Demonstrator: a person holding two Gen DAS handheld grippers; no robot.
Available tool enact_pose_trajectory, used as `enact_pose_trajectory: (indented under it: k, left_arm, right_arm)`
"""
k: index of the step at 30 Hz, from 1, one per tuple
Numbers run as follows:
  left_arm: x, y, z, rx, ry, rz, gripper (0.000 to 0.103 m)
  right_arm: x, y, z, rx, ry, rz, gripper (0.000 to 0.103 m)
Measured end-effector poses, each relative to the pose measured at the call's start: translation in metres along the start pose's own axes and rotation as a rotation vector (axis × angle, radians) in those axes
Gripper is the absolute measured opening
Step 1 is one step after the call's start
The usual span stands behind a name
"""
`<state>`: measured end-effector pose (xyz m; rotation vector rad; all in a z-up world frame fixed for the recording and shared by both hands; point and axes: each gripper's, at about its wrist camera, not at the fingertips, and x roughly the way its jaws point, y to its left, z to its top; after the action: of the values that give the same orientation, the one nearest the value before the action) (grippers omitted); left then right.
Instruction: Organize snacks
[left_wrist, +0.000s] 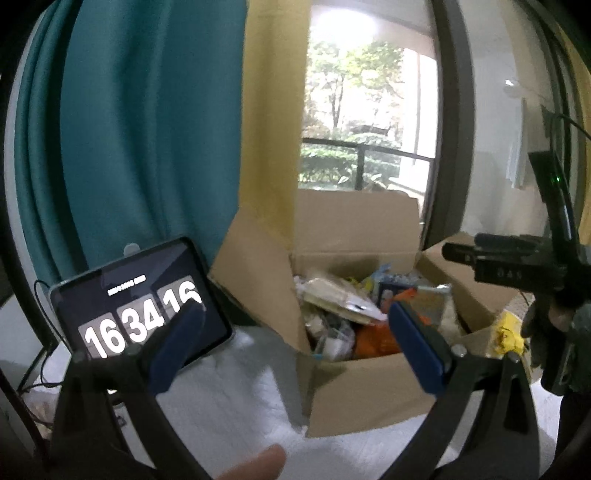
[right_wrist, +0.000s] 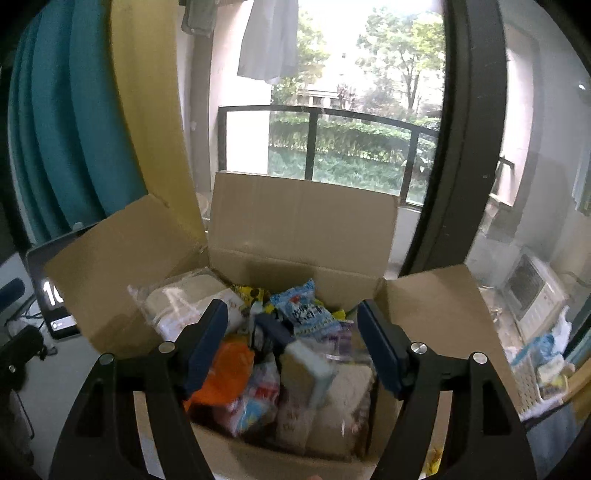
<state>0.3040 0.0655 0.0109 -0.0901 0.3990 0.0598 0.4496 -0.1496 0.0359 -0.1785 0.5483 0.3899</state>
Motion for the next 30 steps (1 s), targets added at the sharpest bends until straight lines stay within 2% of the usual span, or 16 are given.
enact_pose_trajectory:
  k: [5, 15, 23, 30]
  left_arm:
    - [-0.034, -0.015, -0.001, 0.024, -0.045, -0.010, 0.101]
    - [-0.087, -0.035, -0.009, 0.012, -0.081, -0.051, 0.101]
    - [-0.133, -0.056, -0.007, 0.026, -0.125, -0.079, 0.101]
    - [-0.164, -0.065, -0.005, 0.042, -0.157, -0.079, 0.101]
  right_arm:
    - [-0.040, 0.007, -0.016, 0.006, -0.012, -0.002, 0.076]
    - [-0.116, 0.024, -0.051, -0.005, -0.050, -0.011, 0.076]
    - [-0.191, 0.037, -0.075, -0.001, -0.132, -0.041, 0.076]
    - [-0.244, 0.038, -0.080, 0.001, -0.212, -0.068, 0.076]
